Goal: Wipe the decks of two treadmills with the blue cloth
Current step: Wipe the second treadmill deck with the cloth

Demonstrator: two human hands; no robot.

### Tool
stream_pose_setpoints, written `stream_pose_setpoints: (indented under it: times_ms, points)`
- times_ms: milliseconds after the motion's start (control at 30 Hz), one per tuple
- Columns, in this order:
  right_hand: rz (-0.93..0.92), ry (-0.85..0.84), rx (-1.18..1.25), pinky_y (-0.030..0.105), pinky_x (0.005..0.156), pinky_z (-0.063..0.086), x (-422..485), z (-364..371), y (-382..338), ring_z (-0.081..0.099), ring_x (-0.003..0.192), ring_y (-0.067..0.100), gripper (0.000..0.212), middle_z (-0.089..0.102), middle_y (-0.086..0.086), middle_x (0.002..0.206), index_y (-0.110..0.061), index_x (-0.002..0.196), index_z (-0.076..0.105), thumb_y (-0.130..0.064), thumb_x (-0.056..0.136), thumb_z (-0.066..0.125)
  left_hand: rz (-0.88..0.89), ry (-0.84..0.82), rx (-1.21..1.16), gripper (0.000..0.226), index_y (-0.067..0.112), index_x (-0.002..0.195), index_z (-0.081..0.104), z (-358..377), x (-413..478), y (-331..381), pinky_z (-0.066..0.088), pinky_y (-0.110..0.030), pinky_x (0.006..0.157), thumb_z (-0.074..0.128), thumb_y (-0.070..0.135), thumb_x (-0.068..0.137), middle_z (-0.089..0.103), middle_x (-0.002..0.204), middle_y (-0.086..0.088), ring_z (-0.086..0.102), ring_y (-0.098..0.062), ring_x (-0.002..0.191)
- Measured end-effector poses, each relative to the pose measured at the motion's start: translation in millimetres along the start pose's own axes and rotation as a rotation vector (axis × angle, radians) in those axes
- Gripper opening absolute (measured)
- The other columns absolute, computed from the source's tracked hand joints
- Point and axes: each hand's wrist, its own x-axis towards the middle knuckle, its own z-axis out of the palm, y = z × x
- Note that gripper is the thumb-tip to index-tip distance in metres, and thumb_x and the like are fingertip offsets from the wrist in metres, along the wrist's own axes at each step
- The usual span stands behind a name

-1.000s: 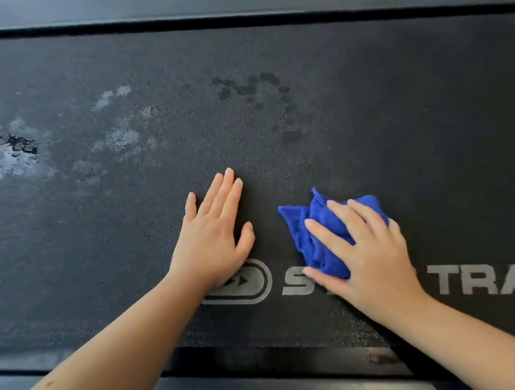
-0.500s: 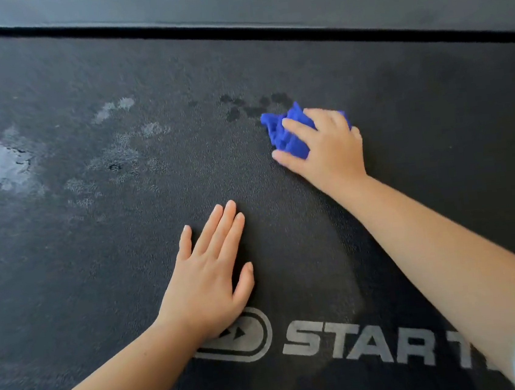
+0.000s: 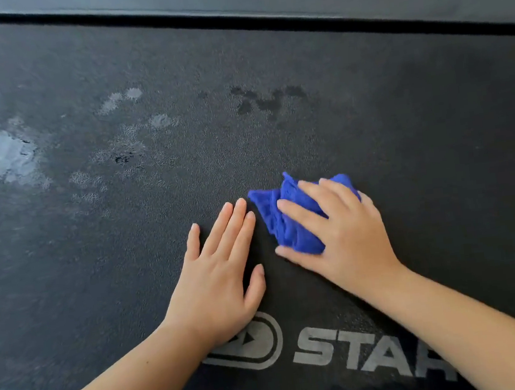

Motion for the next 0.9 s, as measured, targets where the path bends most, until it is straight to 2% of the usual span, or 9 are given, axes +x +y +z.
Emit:
stream_pose_setpoints:
  times_ms: [100,167,233,367,467,600,700,800,900]
  points:
    - [0.187,-0.007,-0.041,0.051,0.085,0.042,68.7,17.2,26.5,0.053,0.115,0.033,0.062,0.059,0.009,0.125,-0.028,0.116,0.065,-0.067,0.072,0.046,0.002,-0.001,0.018,0.064,0.008,0.142,0.034,0.8,0.4,0.3,0.016,-0.054,0.108,0.033,0.038,0.085,0.024,0.152,-0.006,0.014,-0.017,0.14]
    - [0.293,-0.078,-0.058,0.048,0.095,0.035,118.1,25.6,51.0,0.04,0.126,0.027,0.062,0.047,0.004,0.136,-0.032,0.128,0.055,-0.068,0.077,0.049,-0.002,0.0,0.01,0.064,0.009,0.142,0.034,1.3,0.1,0.1,0.015,-0.049,0.111,0.034,0.038,0.085,0.023,0.153,-0.005,0.013,-0.017,0.141]
    - [0.34,-0.137,-0.076,0.046,0.099,0.03,163.6,34.7,73.2,0.031,0.13,0.025,0.062,0.039,0.001,0.142,-0.036,0.135,0.046,-0.066,0.081,0.05,-0.001,-0.003,0.001,0.064,0.009,0.142,0.034,0.7,0.2,-0.5,0.012,-0.047,0.109,0.034,0.038,0.085,0.022,0.153,-0.004,0.012,-0.016,0.141]
    - [0.48,-0.138,-0.076,0.048,0.1,0.029,205.2,43.7,81.8,0.029,0.13,0.025,0.061,0.037,0.001,0.142,-0.036,0.135,0.044,-0.065,0.082,0.049,0.005,-0.005,-0.003,0.064,0.009,0.141,0.035,-0.8,-0.6,-1.2,0.012,-0.047,0.107,0.036,0.038,0.084,0.023,0.152,-0.004,0.013,-0.017,0.141]
    - [0.389,-0.082,-0.077,0.048,0.097,0.031,167.2,41.6,57.9,0.034,0.126,0.026,0.059,0.043,0.002,0.137,-0.032,0.131,0.05,-0.063,0.082,0.05,0.008,0.0,0.005,0.065,0.008,0.141,0.036,-0.4,0.0,-0.4,0.015,-0.048,0.106,0.037,0.038,0.084,0.025,0.152,-0.005,0.015,-0.018,0.141]
    - [0.193,0.073,-0.068,0.048,0.084,0.042,65.7,20.1,14.9,0.052,0.114,0.032,0.057,0.059,0.008,0.121,-0.025,0.115,0.065,-0.062,0.077,0.047,0.01,0.002,0.014,0.065,0.007,0.14,0.036,0.2,0.1,-0.5,0.016,-0.049,0.104,0.037,0.039,0.083,0.026,0.151,-0.007,0.016,-0.019,0.14]
    - [0.136,0.065,-0.077,0.049,0.081,0.045,26.6,12.0,4.5,0.056,0.111,0.033,0.056,0.061,0.008,0.118,-0.025,0.113,0.067,-0.063,0.077,0.046,0.009,0.004,0.006,0.065,0.007,0.14,0.036,-0.6,-0.9,-0.1,0.015,-0.049,0.105,0.036,0.039,0.084,0.026,0.151,-0.007,0.016,-0.019,0.14]
    - [0.168,0.049,-0.054,0.05,0.079,0.045,58.0,16.9,17.5,0.057,0.108,0.034,0.058,0.062,0.008,0.116,-0.025,0.111,0.067,-0.065,0.074,0.046,0.007,0.002,0.012,0.064,0.008,0.142,0.034,-1.1,-1.7,-0.1,0.012,-0.047,0.107,0.035,0.038,0.085,0.024,0.152,-0.005,0.014,-0.017,0.14]
    - [0.343,-0.045,-0.058,0.053,0.092,0.036,117.5,25.6,41.9,0.042,0.121,0.031,0.061,0.049,0.006,0.133,-0.028,0.127,0.056,-0.066,0.08,0.048,-0.005,-0.011,0.017,0.064,0.01,0.143,0.031,-1.9,-2.1,-0.2,0.013,-0.049,0.112,0.033,0.039,0.086,0.021,0.153,-0.003,0.012,-0.015,0.141]
